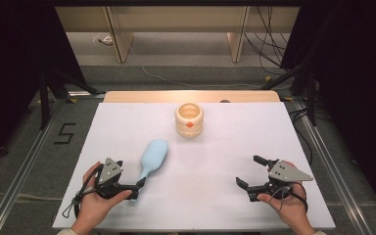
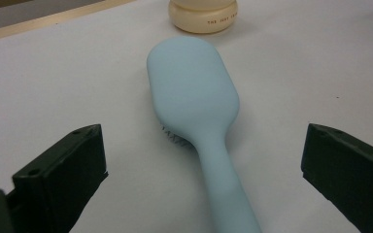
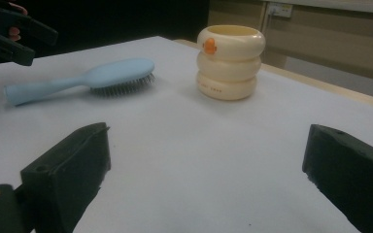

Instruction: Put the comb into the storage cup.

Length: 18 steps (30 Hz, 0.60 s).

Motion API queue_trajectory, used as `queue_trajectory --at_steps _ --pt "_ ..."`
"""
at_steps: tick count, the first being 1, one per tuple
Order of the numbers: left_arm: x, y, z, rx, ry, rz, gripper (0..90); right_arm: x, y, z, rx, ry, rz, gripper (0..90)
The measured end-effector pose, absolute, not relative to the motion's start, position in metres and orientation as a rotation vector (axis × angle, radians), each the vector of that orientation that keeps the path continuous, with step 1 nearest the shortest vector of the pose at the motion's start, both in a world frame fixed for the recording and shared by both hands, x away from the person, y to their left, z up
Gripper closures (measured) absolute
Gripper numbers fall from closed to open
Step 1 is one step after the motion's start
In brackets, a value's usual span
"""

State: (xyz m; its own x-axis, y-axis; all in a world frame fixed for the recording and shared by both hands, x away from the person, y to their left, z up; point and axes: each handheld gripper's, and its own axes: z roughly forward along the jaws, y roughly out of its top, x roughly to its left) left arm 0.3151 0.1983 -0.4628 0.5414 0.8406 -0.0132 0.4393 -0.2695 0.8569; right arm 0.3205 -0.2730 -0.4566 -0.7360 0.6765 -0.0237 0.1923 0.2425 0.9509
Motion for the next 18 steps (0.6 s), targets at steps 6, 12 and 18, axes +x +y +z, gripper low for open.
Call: queue_trajectory --at_steps 6,12,18 --pt "0.3149 0.1985 -0.4626 1.899 1.046 0.573 2.5 0.3204 -0.2726 -0.4567 0.791 2.091 1.502 4.3" --pt "0.3134 0.1969 -0.4611 1.905 1.035 0.583 18.8 0.3203 -0.2728 -0.4566 0.796 2.091 1.503 4.3" --pt "0.3116 0.1891 -0.4535 1.925 0.992 0.529 72.4 0.3207 -0.2723 -0.4572 0.797 2.091 1.501 4.3"
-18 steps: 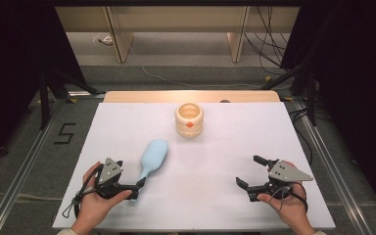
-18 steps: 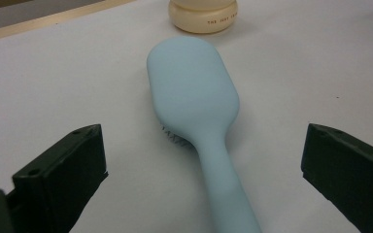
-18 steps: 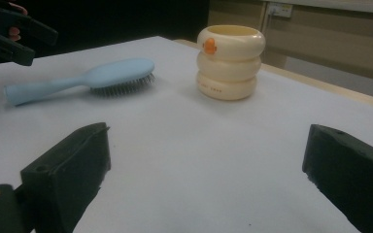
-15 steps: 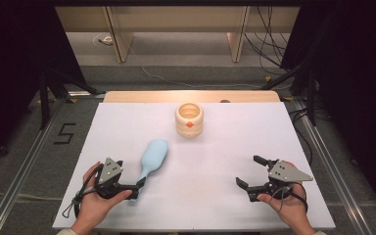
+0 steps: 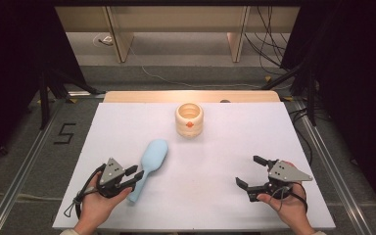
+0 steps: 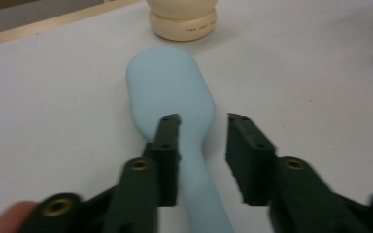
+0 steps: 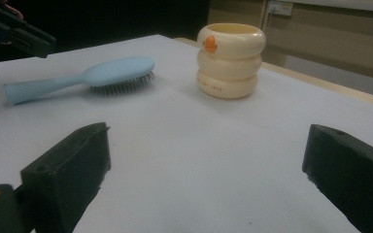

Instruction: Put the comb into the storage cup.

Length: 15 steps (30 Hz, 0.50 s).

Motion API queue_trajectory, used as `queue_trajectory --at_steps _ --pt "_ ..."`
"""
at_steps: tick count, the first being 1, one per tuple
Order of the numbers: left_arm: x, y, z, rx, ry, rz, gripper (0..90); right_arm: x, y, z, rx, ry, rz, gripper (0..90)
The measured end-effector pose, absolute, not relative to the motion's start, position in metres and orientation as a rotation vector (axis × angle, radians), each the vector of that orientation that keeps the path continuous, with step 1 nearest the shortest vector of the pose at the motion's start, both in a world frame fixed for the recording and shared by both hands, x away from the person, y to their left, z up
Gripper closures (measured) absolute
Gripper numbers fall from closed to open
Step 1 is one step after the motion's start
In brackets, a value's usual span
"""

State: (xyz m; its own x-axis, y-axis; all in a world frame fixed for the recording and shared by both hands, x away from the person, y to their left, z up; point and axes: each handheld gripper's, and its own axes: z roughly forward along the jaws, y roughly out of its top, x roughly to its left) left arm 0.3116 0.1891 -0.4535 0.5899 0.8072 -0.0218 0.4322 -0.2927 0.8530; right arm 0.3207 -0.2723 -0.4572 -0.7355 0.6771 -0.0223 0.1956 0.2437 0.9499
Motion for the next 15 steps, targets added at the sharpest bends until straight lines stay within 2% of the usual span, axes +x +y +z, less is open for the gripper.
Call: queue_trajectory --at_steps 2,3,4,5,6,15 --pt "0.312 0.186 -0.453 1.954 0.993 0.512 85.5 0.321 -0.272 -0.457 0.799 2.091 1.501 4.3" --pt "0.313 0.182 -0.454 1.974 0.999 0.499 85.5 0.321 -0.272 -0.457 0.799 2.091 1.501 4.3" --pt "0.315 0.176 -0.456 2.017 1.012 0.436 89.7 0.321 -0.271 -0.457 0.800 2.089 1.500 4.3" --pt "0.315 0.176 -0.456 2.017 1.012 0.436 89.7 0.321 -0.271 -0.457 0.800 2.089 1.500 4.3" --pt "0.316 0.168 -0.460 2.076 1.026 0.380 89.8 0.321 -0.271 -0.458 0.798 2.089 1.500 4.3" --pt "0.325 0.153 -0.471 2.215 1.082 0.293 89.8 0.322 -0.272 -0.458 0.800 2.087 1.505 4.3"
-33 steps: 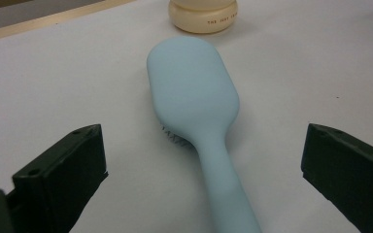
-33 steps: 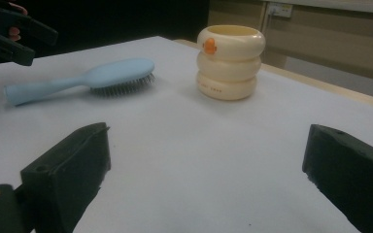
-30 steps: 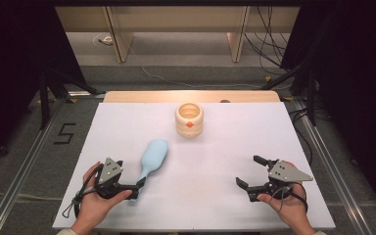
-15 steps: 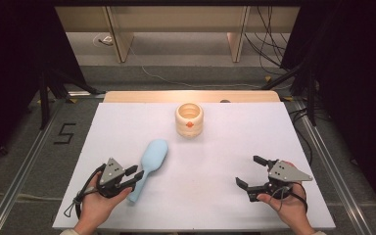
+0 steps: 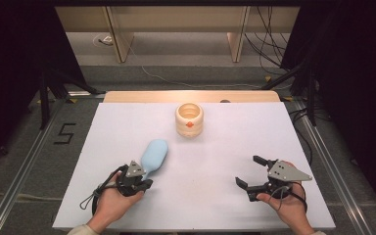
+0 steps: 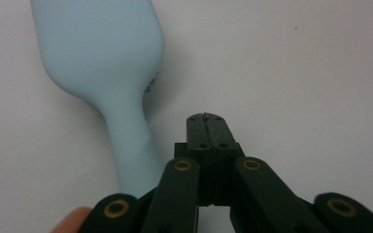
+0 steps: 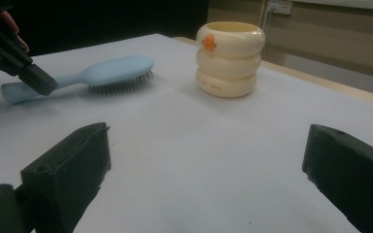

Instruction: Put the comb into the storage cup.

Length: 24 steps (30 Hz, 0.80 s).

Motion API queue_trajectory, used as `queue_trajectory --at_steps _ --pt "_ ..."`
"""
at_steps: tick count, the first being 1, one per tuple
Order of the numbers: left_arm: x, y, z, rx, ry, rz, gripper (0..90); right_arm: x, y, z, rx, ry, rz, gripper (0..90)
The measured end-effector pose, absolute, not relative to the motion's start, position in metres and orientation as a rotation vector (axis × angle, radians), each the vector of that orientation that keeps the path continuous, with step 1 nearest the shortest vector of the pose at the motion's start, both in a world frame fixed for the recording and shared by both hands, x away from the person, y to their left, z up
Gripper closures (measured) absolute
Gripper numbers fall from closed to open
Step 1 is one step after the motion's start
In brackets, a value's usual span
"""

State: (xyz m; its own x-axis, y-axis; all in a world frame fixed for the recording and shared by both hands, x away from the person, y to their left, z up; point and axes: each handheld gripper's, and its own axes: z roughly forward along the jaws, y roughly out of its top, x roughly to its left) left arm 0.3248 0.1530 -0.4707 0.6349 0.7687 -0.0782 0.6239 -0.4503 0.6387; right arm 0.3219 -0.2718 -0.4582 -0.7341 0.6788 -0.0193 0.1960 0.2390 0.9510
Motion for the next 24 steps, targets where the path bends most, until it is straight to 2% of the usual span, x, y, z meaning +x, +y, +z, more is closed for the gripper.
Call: queue_trajectory --at_steps 9,24 --pt "0.3298 0.1504 -0.4786 2.306 1.136 0.232 89.9 0.3218 -0.2719 -0.4584 0.799 2.091 1.504 4.3" --pt "0.3333 0.1578 -0.4770 2.340 1.176 0.221 89.8 0.3216 -0.2717 -0.4582 0.799 2.088 1.508 4.3"
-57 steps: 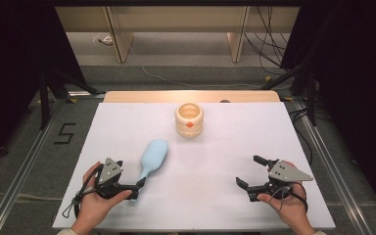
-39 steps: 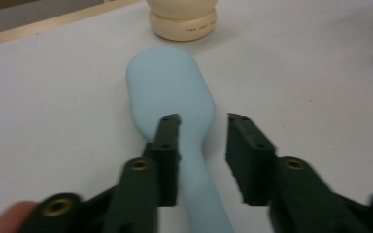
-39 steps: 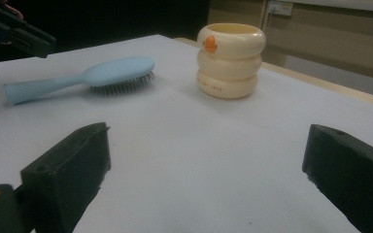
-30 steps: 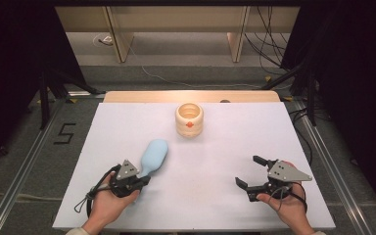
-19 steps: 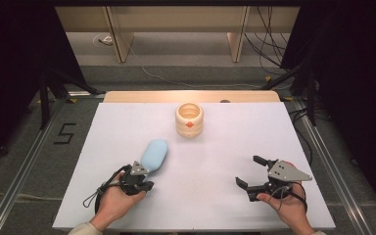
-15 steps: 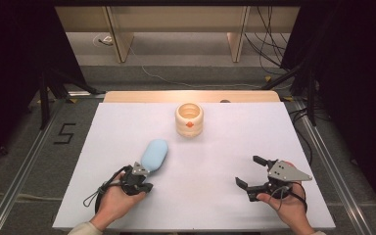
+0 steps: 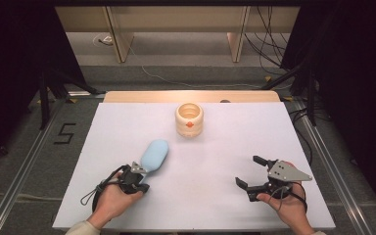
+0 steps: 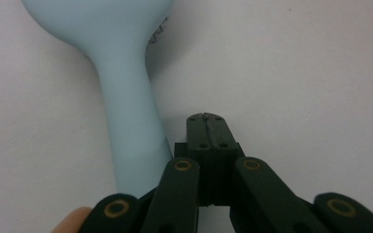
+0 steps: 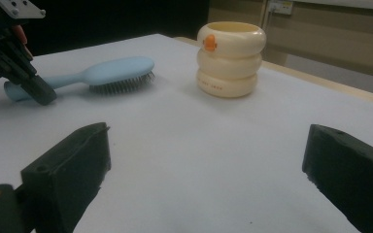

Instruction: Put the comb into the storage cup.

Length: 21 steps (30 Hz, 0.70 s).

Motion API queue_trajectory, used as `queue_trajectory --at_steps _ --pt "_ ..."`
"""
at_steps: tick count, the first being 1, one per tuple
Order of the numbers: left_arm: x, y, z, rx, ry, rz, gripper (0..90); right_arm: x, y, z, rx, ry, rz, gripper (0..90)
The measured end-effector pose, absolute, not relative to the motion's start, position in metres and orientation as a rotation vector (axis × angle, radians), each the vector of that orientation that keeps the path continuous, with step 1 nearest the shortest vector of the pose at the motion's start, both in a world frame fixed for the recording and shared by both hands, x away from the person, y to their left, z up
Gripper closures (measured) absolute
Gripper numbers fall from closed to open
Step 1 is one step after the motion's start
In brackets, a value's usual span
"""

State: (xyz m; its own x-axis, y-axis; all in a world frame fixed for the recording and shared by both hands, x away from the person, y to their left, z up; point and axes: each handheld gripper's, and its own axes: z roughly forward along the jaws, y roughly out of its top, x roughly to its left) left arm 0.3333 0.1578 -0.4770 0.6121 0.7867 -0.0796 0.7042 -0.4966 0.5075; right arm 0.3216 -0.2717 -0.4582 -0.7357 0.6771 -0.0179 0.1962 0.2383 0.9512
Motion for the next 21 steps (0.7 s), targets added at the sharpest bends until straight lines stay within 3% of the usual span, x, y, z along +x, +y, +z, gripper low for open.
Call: queue_trajectory --at_steps 21 --pt "0.347 0.184 -0.477 2.314 1.281 0.279 89.9 0.321 -0.272 -0.458 0.797 2.091 1.506 4.4"
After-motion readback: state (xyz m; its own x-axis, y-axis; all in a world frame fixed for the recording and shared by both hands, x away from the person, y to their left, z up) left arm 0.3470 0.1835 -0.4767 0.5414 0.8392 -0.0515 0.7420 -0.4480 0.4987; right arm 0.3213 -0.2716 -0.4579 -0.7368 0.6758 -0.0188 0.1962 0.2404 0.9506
